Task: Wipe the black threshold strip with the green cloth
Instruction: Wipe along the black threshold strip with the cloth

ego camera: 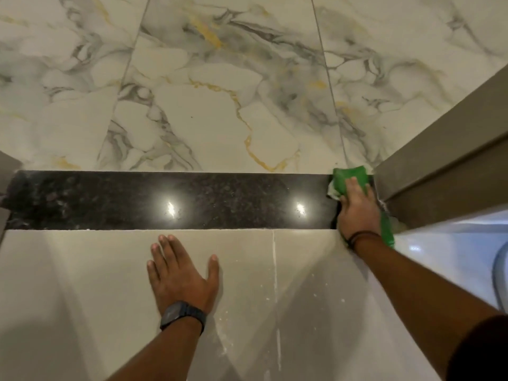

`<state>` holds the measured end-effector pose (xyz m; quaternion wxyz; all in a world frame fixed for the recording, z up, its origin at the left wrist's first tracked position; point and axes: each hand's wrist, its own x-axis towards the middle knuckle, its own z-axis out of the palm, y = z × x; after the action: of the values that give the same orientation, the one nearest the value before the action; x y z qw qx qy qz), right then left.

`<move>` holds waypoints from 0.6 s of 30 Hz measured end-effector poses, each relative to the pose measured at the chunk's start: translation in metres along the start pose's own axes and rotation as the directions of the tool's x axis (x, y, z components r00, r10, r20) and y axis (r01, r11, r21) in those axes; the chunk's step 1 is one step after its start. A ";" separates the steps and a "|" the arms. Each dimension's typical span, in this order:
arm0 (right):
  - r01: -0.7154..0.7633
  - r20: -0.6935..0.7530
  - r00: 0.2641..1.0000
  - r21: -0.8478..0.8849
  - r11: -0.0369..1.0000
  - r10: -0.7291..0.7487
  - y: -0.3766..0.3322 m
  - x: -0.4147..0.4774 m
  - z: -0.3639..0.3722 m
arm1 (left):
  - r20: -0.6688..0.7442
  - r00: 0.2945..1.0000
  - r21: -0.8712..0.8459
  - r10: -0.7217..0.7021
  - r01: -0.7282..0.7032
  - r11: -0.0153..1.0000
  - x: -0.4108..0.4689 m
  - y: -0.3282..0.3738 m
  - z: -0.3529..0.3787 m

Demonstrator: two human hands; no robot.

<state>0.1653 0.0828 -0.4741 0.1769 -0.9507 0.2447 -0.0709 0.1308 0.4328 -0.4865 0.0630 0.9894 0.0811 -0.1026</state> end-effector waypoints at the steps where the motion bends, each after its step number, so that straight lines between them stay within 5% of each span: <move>1: 0.071 0.008 0.997 0.027 0.997 -0.071 -0.006 -0.015 0.003 | -0.005 1.000 -0.010 0.014 -0.014 1.000 0.000 0.006 0.000; 7: 0.439 0.170 0.883 0.037 0.898 -0.438 0.017 -0.045 -0.009 | -0.034 0.991 -0.009 0.129 -0.129 0.992 -0.004 0.045 0.005; 12: 0.163 0.063 0.985 -0.018 0.987 -0.161 0.011 -0.004 -0.004 | -0.025 0.990 0.019 0.138 -0.138 0.990 -0.004 0.043 0.005; 18: 0.063 0.057 0.996 -0.020 0.998 -0.062 -0.002 -0.018 0.000 | -0.018 0.990 0.006 0.137 -0.137 0.991 -0.004 0.044 0.002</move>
<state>0.1500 0.0933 -0.4744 0.1711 -0.9613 0.2106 -0.0472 0.1341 0.3888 -0.4824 0.0668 0.9937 0.0133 -0.0892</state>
